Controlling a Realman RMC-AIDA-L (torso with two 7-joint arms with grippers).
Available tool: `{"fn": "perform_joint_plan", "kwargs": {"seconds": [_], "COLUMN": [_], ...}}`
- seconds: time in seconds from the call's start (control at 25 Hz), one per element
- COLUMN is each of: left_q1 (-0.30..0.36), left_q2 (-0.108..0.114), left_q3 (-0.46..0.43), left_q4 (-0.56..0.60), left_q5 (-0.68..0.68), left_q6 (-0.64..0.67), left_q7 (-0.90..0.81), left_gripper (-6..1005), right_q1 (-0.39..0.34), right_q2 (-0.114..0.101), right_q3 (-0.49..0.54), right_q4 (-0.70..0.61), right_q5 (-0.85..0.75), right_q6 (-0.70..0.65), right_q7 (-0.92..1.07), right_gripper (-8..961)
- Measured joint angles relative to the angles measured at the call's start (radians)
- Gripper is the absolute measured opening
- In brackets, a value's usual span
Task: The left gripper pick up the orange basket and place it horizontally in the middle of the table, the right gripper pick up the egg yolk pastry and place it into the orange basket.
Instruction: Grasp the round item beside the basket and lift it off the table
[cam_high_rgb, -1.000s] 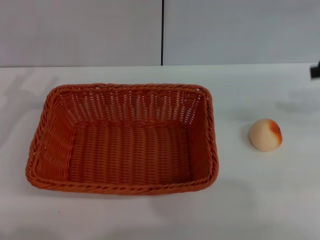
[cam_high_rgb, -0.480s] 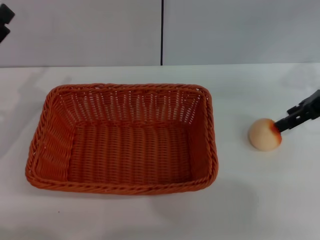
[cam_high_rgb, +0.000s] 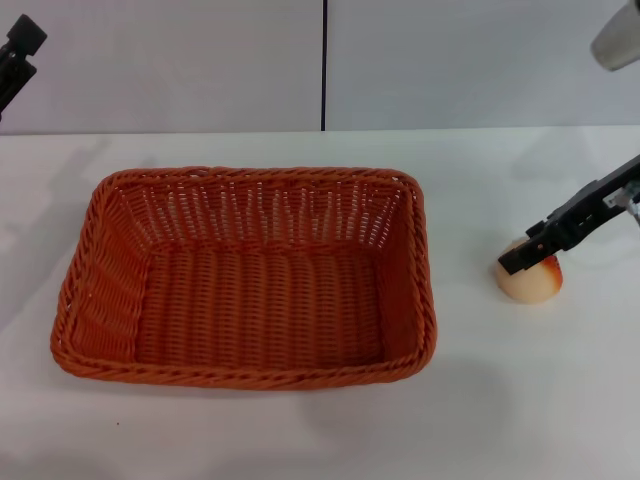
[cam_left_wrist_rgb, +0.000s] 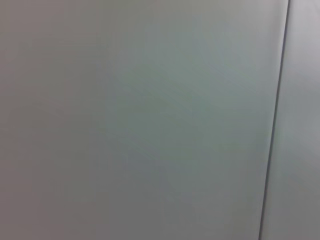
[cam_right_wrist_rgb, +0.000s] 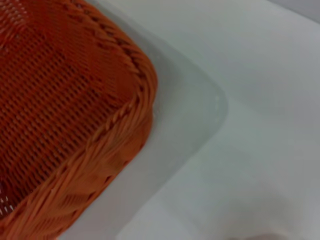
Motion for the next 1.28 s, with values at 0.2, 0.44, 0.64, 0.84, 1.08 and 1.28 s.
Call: {"fn": "perform_joint_plan", "kwargs": {"seconds": [0.2, 0.44, 0.64, 0.84, 1.08, 1.28], "left_q1": [0.011, 0.012, 0.013, 0.013, 0.013, 0.015], "left_q2": [0.001, 0.003, 0.004, 0.004, 0.004, 0.004], "left_q3": [-0.004, -0.005, -0.006, -0.005, -0.006, -0.007], "left_q4": [0.0, -0.01, -0.011, -0.013, -0.028, -0.029], "left_q5": [-0.001, -0.001, -0.001, -0.001, -0.001, -0.001], "left_q6": [0.002, -0.001, -0.001, 0.0, 0.001, 0.008], "left_q7": [0.0, 0.0, 0.0, 0.0, 0.0, -0.002], "left_gripper": [799, 799, 799, 799, 799, 799], "right_q1": [0.008, -0.004, -0.012, -0.025, -0.087, -0.16], "right_q2": [0.001, -0.006, -0.004, -0.001, 0.013, 0.0], "right_q3": [-0.014, -0.021, -0.021, -0.021, 0.004, 0.006], "right_q4": [0.019, -0.004, -0.013, -0.032, -0.165, -0.282], "right_q5": [-0.034, -0.05, -0.053, -0.052, 0.017, 0.175], "right_q6": [0.008, 0.002, 0.007, 0.008, 0.008, 0.007], "right_q7": [0.02, 0.038, 0.039, 0.021, 0.006, 0.007], "right_gripper": [723, 702, 570, 450, 367, 301]}}
